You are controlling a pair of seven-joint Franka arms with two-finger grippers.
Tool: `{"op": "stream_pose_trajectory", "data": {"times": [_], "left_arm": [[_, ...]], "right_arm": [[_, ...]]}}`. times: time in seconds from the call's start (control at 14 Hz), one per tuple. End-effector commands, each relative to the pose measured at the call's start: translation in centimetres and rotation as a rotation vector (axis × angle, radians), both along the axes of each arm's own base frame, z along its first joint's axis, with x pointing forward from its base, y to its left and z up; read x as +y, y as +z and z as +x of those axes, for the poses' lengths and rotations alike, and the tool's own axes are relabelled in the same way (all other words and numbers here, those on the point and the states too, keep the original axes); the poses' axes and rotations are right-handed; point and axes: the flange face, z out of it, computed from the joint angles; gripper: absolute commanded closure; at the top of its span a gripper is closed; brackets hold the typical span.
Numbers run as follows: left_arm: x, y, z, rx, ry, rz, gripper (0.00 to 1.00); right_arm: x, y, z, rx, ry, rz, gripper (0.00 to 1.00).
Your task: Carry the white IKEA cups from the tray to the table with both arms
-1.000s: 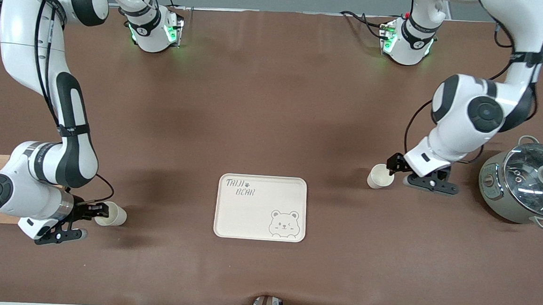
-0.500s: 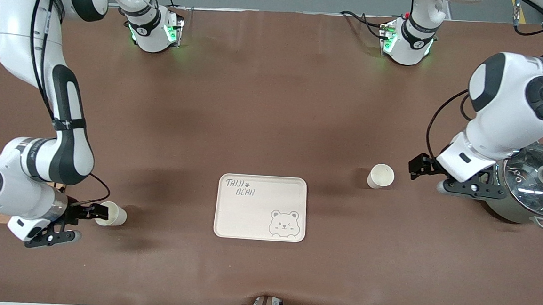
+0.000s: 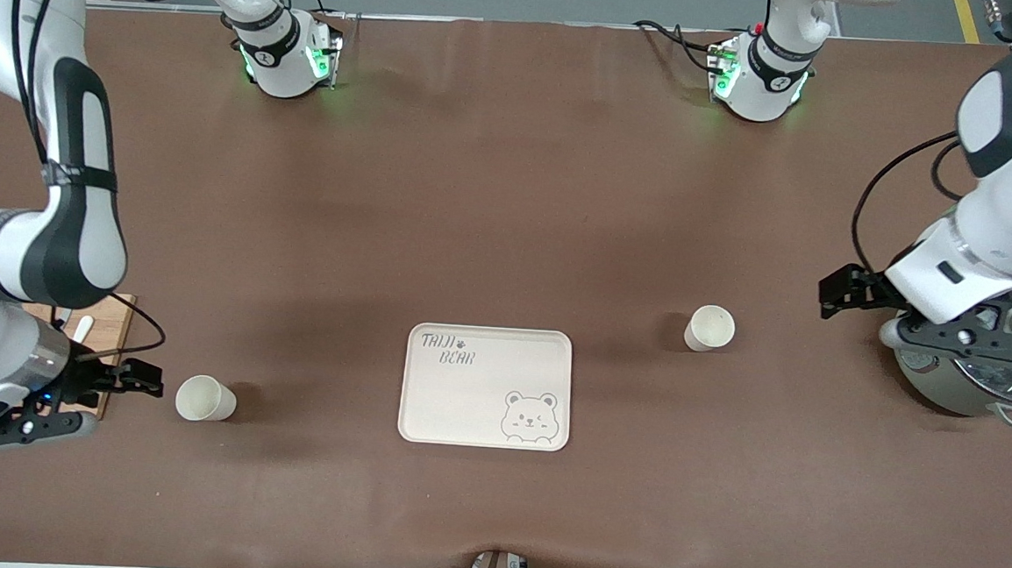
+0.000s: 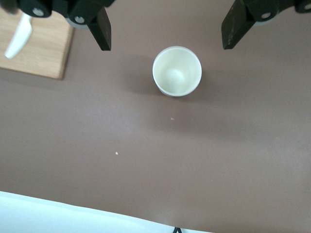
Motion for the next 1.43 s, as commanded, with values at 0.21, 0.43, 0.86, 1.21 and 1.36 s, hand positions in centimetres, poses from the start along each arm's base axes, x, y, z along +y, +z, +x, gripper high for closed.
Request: {"op": "stream_pose_trajectory", "data": {"times": [0.21, 0.43, 0.86, 1.21, 1.36], "left_arm": [[4.0, 8.5, -5.6, 0.012, -0.04, 0.022, 0.0], [3.9, 8.4, -5.8, 0.026, -0.022, 0.014, 0.0], [5.0, 8.2, -6.6, 0.081, -0.022, 0.017, 0.0], [5.3, 8.9, -7.4, 0.092, -0.02, 0.019, 0.0], [4.9, 9.0, -7.1, 0.068, -0.026, 0.018, 0.0]], "right_arm": [[0.2, 8.6, -4.2, 0.067, -0.197, -0.003, 0.0], [0.7, 13.2, -6.5, 0.067, -0.262, 0.011, 0.0], [0.5, 19.5, -10.9, 0.111, -0.271, 0.049, 0.0], [-0.3, 22.1, -14.8, 0.125, -0.284, 0.052, 0.0], [-0.6, 22.7, -15.9, 0.108, -0.289, 0.056, 0.0]]}}
